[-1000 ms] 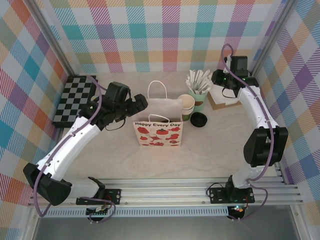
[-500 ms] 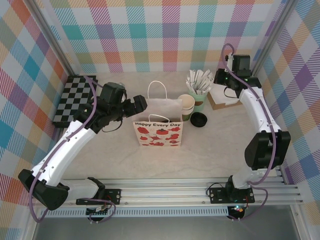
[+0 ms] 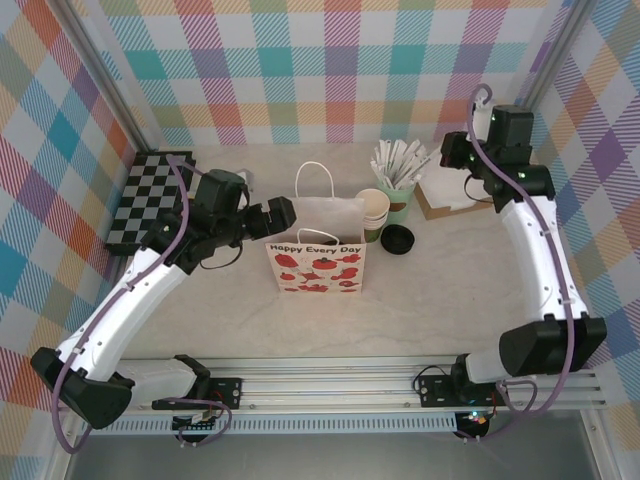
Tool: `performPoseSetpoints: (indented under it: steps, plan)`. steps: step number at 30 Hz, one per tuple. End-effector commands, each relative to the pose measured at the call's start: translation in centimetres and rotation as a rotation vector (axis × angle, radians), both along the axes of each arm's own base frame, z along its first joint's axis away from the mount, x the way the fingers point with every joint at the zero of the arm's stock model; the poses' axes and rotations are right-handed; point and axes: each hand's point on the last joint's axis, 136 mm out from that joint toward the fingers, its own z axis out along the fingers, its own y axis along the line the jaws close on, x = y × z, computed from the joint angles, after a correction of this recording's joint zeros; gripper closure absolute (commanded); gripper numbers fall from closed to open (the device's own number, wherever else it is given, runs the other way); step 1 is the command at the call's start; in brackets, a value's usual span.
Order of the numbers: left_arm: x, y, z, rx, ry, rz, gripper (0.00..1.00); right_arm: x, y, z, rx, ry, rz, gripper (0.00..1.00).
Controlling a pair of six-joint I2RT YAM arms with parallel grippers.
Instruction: Pack the takeout coffee
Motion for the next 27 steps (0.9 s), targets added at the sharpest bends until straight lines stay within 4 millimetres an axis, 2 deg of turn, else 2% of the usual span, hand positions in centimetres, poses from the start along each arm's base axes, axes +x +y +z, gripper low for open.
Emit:
performPoseSetpoints:
  steps: [1, 7, 9, 12, 14, 17, 20, 24, 27]
  plan:
    - [0.1, 1.5, 0.3, 0.058, -0.053, 0.027, 0.00, -5.5, 2.0, 6.0, 0.092, -0.109, 0.106, 1.00]
    - [0.5, 1.6, 2.0, 0.006, -0.139, 0.051, 0.00, -15.3, 5.2, 11.0, 0.215, -0.223, 0.322, 1.00]
    - [0.6, 2.2, 2.2, 0.011, -0.152, 0.080, 0.00, -17.4, 6.1, 11.6, 0.243, -0.230, 0.383, 1.00]
    - [0.8, 3.0, 2.2, 0.021, -0.153, 0.134, 0.00, -19.3, 7.9, 11.4, 0.301, -0.194, 0.502, 1.00]
    - [0.7, 3.3, 2.1, 0.009, -0.149, 0.161, 0.00, -19.4, 9.1, 10.7, 0.326, -0.165, 0.550, 1.00]
    - [0.5, 3.6, 2.1, -0.009, -0.145, 0.184, 0.00, -18.5, 11.4, 9.0, 0.321, -0.151, 0.585, 1.00]
    - [0.3, 3.6, 1.7, -0.027, -0.129, 0.192, 0.00, -17.3, 14.5, 7.1, 0.290, -0.162, 0.607, 1.00]
    - [0.2, 3.0, 1.1, -0.059, -0.109, 0.179, 0.00, -15.7, 18.6, 4.8, 0.240, -0.193, 0.615, 1.00]
    - [0.4, 2.4, 0.7, -0.072, -0.094, 0.163, 0.00, -15.0, 20.2, 4.2, 0.245, -0.196, 0.623, 1.00]
